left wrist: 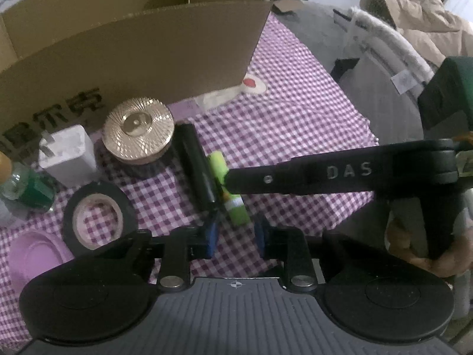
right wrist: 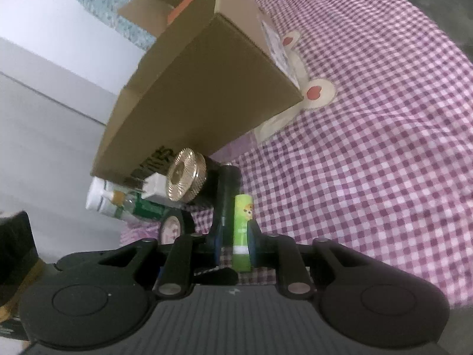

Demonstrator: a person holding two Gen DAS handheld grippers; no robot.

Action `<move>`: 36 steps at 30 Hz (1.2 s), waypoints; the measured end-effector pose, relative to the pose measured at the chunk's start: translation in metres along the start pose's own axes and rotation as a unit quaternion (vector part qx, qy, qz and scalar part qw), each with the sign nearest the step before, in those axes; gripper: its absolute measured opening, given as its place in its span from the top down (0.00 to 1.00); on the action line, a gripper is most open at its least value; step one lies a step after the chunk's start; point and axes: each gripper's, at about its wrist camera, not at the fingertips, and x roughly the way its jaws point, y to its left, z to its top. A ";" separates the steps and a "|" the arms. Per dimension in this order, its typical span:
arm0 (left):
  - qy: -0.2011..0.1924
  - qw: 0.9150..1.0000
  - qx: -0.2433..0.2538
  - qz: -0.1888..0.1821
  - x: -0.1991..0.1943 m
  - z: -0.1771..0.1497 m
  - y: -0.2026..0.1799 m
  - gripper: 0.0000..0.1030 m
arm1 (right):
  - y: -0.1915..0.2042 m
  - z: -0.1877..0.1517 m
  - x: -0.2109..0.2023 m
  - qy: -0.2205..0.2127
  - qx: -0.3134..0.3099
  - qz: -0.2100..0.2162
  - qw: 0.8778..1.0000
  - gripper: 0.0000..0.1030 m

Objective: Organize rigid objects

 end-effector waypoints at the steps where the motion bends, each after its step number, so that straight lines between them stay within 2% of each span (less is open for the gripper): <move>1: 0.002 1.000 0.000 0.000 0.003 0.000 0.000 0.77 | 0.001 0.000 0.004 0.003 -0.004 -0.003 1.000 0.82; 13: 0.002 1.000 0.020 0.003 0.014 0.005 -0.003 0.78 | 0.019 0.000 0.026 0.003 -0.064 -0.035 0.997 0.84; 16: 0.002 1.000 0.028 -0.001 0.015 0.004 -0.007 0.78 | 0.018 -0.006 0.023 0.005 -0.058 -0.034 0.998 0.85; 23: -0.001 0.998 0.054 0.019 0.017 0.003 -0.016 0.76 | 0.006 -0.014 0.010 0.005 -0.031 -0.024 0.999 0.86; 36: -0.015 0.995 0.085 0.055 0.024 0.008 -0.024 0.76 | 0.000 -0.001 0.009 0.013 -0.004 -0.014 1.000 0.85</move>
